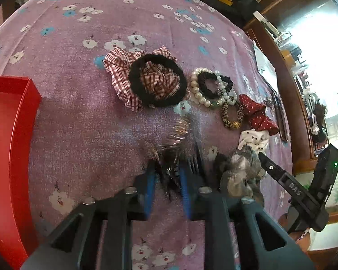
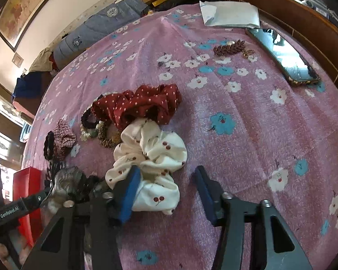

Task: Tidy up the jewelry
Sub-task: 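Grasp the black sparkly claw clip with left tool while right tool grasps white polka-dot scrunchie, then carry the claw clip into the red tray and open left tool while right tool drops the scrunchie there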

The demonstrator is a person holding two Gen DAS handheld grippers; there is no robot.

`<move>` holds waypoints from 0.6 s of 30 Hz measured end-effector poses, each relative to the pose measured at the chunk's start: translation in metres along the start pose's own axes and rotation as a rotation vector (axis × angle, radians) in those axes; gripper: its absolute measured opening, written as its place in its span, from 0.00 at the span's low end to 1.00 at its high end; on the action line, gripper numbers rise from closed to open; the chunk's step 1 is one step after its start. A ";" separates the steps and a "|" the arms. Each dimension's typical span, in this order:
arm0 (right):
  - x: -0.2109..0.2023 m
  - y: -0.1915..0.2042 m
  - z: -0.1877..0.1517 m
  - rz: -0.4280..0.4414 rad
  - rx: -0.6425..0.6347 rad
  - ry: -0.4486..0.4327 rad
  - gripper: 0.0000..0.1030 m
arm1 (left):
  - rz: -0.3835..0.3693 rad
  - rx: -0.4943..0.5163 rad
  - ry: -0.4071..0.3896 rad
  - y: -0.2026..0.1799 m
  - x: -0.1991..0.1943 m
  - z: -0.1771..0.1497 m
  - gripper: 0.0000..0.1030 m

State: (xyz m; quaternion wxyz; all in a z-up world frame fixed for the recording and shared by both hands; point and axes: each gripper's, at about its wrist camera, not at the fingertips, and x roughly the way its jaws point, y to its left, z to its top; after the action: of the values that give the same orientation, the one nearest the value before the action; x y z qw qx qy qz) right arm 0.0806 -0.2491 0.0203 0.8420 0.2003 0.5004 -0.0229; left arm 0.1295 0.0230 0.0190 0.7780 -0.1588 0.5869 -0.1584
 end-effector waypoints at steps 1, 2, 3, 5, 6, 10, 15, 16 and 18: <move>0.003 0.002 0.001 0.011 -0.004 0.014 0.12 | 0.006 -0.003 -0.008 -0.001 -0.002 -0.001 0.17; 0.005 0.003 0.002 0.025 -0.002 0.027 0.10 | 0.008 -0.005 -0.016 -0.002 -0.006 -0.002 0.16; 0.005 0.003 0.003 0.035 0.004 0.028 0.09 | 0.006 -0.007 -0.024 -0.002 -0.010 -0.003 0.16; -0.002 0.005 0.003 0.050 0.001 0.019 0.07 | 0.009 -0.007 -0.050 -0.006 -0.022 -0.006 0.16; -0.008 0.006 0.003 0.059 -0.003 0.013 0.07 | 0.011 -0.010 -0.068 -0.007 -0.032 -0.008 0.16; -0.034 0.006 -0.003 0.077 -0.031 -0.019 0.06 | -0.004 -0.035 -0.121 -0.011 -0.064 -0.016 0.16; -0.077 0.001 -0.014 0.117 -0.047 -0.063 0.06 | -0.010 -0.059 -0.179 -0.017 -0.107 -0.039 0.17; -0.085 0.000 -0.016 0.125 -0.052 -0.070 0.06 | -0.004 -0.058 -0.190 -0.018 -0.114 -0.043 0.17; -0.100 -0.003 -0.021 0.146 -0.062 -0.083 0.06 | 0.020 -0.054 -0.215 -0.017 -0.131 -0.054 0.17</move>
State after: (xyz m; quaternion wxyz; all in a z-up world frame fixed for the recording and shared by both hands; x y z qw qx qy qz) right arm 0.0126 -0.2605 0.0963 0.8672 0.2087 0.4498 0.0458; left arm 0.0423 0.0613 0.1250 0.8335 -0.1899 0.5055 -0.1167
